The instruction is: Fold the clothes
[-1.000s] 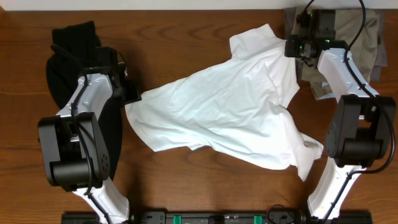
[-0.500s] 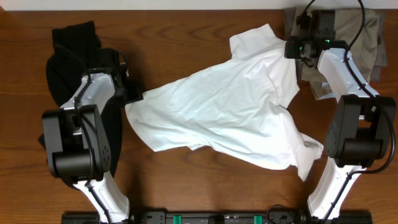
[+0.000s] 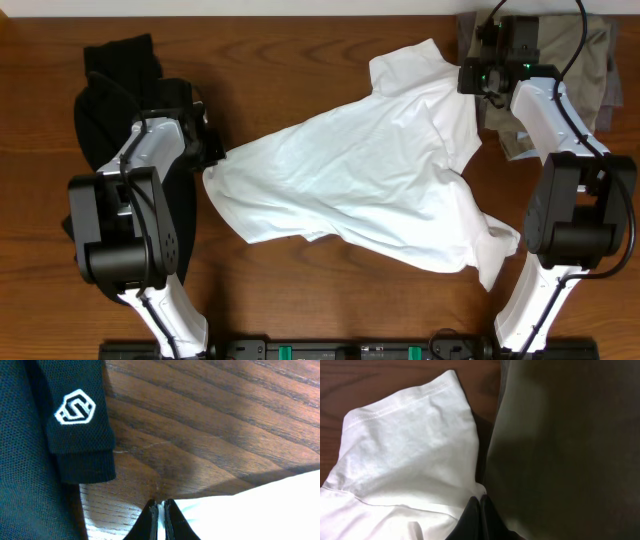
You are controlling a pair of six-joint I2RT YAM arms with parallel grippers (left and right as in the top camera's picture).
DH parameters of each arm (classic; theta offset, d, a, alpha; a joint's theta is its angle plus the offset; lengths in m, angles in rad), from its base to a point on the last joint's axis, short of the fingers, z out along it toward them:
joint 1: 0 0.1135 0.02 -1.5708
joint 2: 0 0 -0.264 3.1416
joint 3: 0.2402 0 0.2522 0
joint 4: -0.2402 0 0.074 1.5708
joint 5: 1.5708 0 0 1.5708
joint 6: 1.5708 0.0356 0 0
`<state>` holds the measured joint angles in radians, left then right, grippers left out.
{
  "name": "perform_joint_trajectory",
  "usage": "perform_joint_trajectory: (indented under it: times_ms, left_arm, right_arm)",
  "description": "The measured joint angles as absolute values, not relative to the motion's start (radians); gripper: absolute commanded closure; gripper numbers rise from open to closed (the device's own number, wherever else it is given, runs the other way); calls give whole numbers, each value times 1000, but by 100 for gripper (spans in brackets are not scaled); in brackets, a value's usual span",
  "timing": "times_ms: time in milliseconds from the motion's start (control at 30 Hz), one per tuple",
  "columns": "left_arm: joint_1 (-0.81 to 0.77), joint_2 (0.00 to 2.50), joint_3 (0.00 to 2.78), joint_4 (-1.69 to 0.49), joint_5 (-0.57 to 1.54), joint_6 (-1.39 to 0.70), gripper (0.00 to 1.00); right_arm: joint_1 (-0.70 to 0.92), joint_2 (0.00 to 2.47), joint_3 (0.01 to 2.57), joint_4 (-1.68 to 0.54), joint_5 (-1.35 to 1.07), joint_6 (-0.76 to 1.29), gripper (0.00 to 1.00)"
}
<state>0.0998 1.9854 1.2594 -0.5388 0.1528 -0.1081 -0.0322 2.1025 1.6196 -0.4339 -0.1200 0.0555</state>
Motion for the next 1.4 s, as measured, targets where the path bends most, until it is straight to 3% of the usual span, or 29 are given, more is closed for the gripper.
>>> perform_joint_trajectory:
  times_ms: [467, 733, 1400]
  left_arm:
    - [167, 1946, 1483, -704, 158, -106, 94]
    - [174, 1711, 1626, -737, 157, -99, 94]
    - [174, 1100, 1629, -752, 156, -70, 94]
  right_arm:
    - [-32, 2077, 1620, -408, -123, 38, 99]
    - [-36, 1864, 1620, -444, -124, 23, 99]
    - [-56, 1345, 1620, -620, -123, 14, 99]
